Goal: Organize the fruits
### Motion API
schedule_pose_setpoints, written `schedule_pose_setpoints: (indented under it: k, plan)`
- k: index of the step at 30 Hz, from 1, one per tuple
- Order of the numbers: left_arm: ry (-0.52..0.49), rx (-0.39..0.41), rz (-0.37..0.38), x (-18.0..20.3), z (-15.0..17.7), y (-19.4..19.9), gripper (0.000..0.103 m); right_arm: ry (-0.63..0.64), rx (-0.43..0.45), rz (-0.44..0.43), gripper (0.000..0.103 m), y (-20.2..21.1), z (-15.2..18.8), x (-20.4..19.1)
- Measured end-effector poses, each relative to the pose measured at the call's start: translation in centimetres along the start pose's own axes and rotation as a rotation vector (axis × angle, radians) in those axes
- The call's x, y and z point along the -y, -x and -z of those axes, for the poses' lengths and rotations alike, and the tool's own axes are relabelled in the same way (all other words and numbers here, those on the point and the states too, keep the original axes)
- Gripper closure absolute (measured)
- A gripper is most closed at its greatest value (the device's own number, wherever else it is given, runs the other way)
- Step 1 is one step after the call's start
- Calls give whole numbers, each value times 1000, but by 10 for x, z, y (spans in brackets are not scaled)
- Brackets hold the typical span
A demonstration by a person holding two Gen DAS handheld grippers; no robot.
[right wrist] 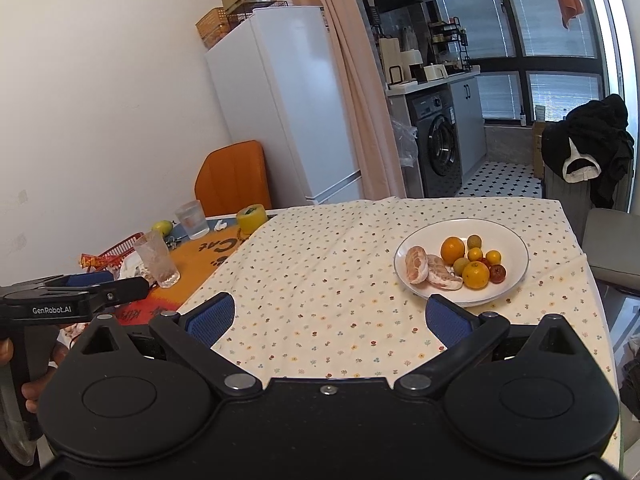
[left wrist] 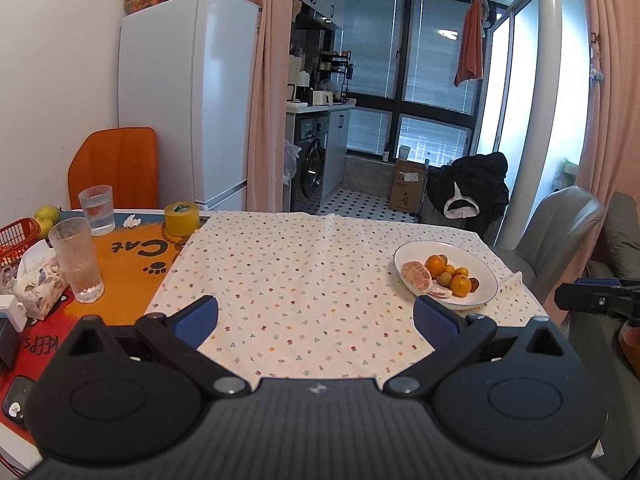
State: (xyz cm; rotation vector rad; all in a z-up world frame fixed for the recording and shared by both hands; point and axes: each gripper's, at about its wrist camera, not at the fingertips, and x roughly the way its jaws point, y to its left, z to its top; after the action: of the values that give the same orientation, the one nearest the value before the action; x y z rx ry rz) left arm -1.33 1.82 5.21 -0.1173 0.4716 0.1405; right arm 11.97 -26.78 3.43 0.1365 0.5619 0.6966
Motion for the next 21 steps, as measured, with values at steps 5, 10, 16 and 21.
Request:
schedule_pose_setpoints:
  k: [5, 10, 16, 21]
  plan:
    - [3, -2, 4, -1, 1, 0, 0, 8, -11, -2, 0, -2, 1, -2]
    - [10, -9, 5, -2, 2, -1, 0, 9, -20, -3, 0, -5, 3, -3]
    - [9, -19, 5, -3, 4, -2, 0, 16, -21, -6, 0, -6, 4, -3]
    - [8, -21, 7, -5, 5, -2, 0, 18, -30, -7, 0, -8, 4, -4]
